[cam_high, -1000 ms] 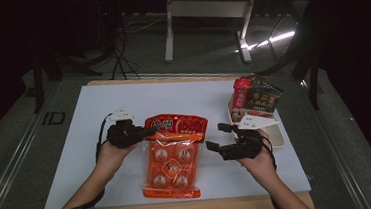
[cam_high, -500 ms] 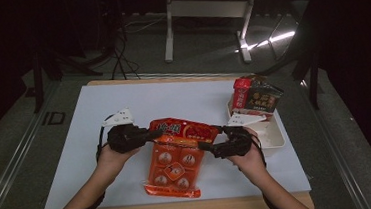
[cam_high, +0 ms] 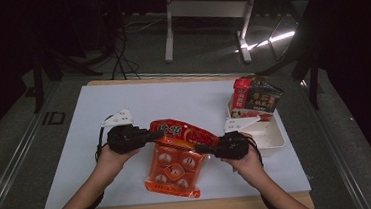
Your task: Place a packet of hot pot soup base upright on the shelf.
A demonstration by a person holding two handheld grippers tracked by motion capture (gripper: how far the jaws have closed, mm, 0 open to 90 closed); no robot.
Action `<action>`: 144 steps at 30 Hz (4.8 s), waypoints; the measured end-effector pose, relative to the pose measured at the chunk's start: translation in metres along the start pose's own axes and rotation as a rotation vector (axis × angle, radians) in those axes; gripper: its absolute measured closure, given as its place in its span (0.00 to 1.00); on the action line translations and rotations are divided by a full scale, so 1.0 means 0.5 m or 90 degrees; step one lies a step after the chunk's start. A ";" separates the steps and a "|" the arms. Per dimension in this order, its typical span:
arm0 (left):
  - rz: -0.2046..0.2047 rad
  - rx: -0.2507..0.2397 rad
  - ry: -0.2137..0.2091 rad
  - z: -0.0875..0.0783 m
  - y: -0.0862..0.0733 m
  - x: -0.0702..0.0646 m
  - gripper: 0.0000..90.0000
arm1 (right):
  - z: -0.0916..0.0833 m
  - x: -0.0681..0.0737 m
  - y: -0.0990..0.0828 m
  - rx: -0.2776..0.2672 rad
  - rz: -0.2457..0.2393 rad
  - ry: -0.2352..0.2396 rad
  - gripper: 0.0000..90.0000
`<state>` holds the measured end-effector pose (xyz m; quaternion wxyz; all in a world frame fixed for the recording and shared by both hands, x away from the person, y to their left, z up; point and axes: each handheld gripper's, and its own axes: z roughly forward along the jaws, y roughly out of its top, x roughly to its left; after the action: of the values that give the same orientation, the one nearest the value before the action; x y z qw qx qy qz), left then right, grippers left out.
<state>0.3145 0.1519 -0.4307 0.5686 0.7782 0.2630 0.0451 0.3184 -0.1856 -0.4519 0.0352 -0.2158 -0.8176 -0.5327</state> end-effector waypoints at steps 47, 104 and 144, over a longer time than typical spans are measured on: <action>-0.006 -0.090 0.015 -0.026 -0.046 -0.016 0.02 | -0.164 0.051 0.149 -0.097 -0.060 -0.099 1.00; -0.050 -0.048 0.080 -0.049 -0.189 0.006 0.02 | -0.356 -0.150 0.010 -0.173 0.121 -0.259 1.00; -0.051 -0.040 0.072 -0.038 -0.200 0.006 0.02 | -0.396 -0.010 0.093 -0.235 -0.026 -0.337 0.33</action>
<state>0.2739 0.1912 -0.5157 0.5784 0.7450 0.3241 0.0741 0.3067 -0.3466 -0.3285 -0.2288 -0.3333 -0.6921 -0.5980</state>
